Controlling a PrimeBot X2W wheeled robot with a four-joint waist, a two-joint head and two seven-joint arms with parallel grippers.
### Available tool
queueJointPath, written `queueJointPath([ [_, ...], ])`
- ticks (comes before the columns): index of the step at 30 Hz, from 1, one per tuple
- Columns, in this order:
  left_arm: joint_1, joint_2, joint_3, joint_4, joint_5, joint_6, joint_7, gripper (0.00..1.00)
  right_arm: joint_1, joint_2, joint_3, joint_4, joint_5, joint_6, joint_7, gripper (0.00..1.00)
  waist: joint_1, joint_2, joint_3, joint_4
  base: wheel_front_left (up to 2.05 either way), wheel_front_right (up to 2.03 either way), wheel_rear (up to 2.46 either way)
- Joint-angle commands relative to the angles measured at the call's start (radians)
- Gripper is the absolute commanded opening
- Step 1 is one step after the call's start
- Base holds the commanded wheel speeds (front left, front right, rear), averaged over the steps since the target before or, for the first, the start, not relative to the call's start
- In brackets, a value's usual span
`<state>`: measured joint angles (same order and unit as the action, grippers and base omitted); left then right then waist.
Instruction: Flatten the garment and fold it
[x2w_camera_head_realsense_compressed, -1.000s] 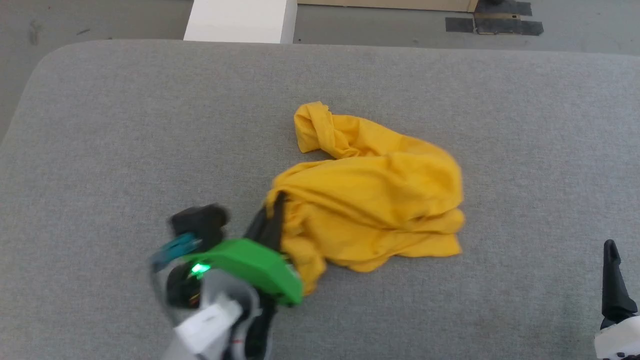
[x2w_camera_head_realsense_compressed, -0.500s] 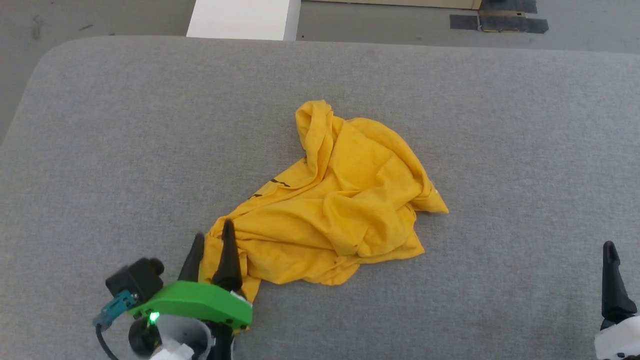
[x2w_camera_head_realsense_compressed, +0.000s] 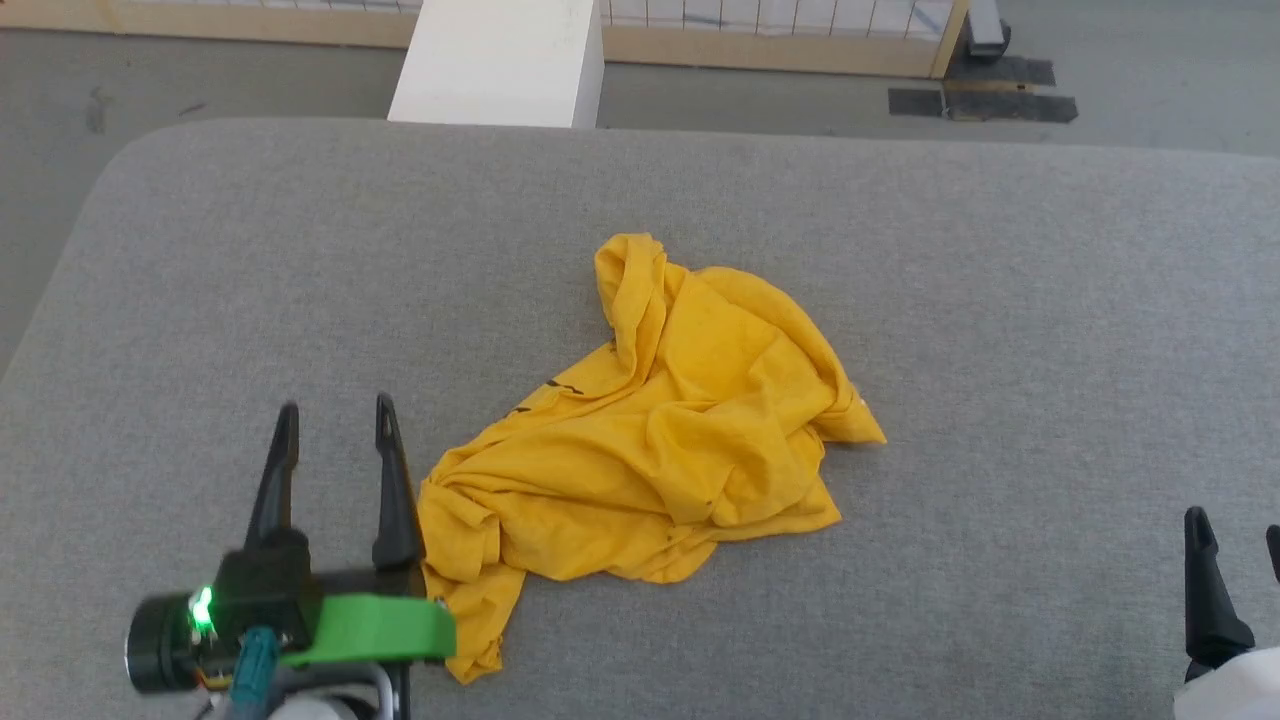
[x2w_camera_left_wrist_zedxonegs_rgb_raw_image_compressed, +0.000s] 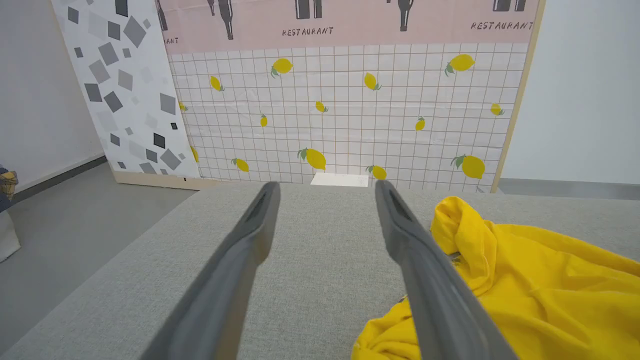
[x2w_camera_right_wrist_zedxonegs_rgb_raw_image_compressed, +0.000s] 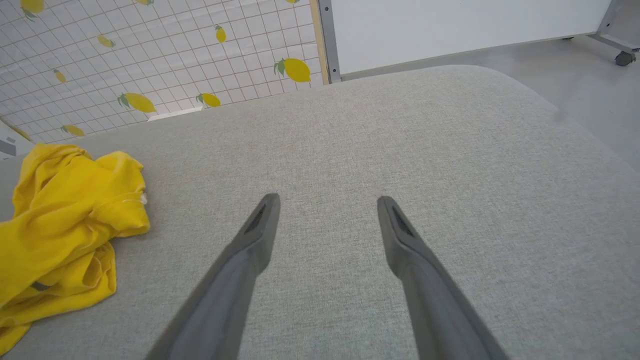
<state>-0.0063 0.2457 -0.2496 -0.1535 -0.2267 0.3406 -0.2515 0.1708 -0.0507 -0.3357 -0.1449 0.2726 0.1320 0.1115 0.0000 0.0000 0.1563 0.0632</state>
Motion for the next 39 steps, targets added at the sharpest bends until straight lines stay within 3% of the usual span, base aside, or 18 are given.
queueJointPath([
  [1,0.036,-0.013,-0.001,-0.001,0.000,0.011,-0.008,1.00,0.015,0.000,0.000,0.002,-0.002,-0.001,-0.001,1.00,0.0000,0.0000,-0.017,-0.003,0.00,0.00,0.00],
  [10,0.124,-0.067,0.002,-0.018,0.000,-0.001,-0.010,1.00,-0.022,0.000,0.080,-0.058,-0.056,-0.001,0.052,1.00,0.0000,0.0000,-0.036,0.017,0.00,0.00,0.00],
  [17,0.105,-0.103,0.001,-0.009,0.022,-0.031,-0.010,1.00,-0.226,-0.098,0.237,-0.062,-0.033,-0.001,0.224,1.00,0.0000,0.0000,-0.003,0.042,0.00,0.00,0.00],
  [23,0.073,-0.138,-0.006,0.004,0.038,-0.056,-0.010,1.00,-0.459,-0.188,0.406,0.067,0.015,-0.001,0.390,1.00,0.0000,0.0000,0.051,0.075,0.00,0.00,0.00],
  [24,0.059,-0.154,-0.008,0.011,0.039,-0.066,-0.010,1.00,-0.542,-0.207,0.486,0.166,0.032,-0.001,0.452,1.00,0.0000,0.0000,0.072,0.096,0.00,0.00,0.00],
  [28,0.051,-0.169,-0.009,0.024,0.037,-0.081,-0.010,1.00,-0.595,-0.216,0.570,0.308,0.048,-0.001,0.512,1.00,0.0000,0.0000,0.078,0.127,0.00,0.00,0.00],
  [33,0.056,-0.180,0.003,0.037,0.034,-0.096,-0.010,1.00,-0.596,-0.216,0.612,0.465,0.040,-0.001,0.510,1.00,0.0000,0.0000,0.062,0.159,0.00,0.00,0.00],
  [34,0.058,-0.181,0.006,0.040,0.034,-0.101,-0.010,1.00,-0.596,-0.215,0.608,0.496,0.040,-0.001,0.500,0.44,0.0000,0.0000,0.055,0.165,0.00,0.00,0.00],
  [35,0.060,-0.182,0.009,0.042,0.034,-0.103,-0.010,1.00,-0.597,-0.212,0.602,0.516,0.040,-0.001,0.488,0.00,0.0000,0.0000,0.050,0.168,0.00,0.00,0.00],
  [39,0.088,-0.187,0.030,0.046,0.034,-0.118,-0.010,1.00,-0.636,-0.227,0.558,0.559,0.054,-0.001,0.424,0.00,0.0000,0.0000,0.006,0.170,0.00,0.00,0.00],
])
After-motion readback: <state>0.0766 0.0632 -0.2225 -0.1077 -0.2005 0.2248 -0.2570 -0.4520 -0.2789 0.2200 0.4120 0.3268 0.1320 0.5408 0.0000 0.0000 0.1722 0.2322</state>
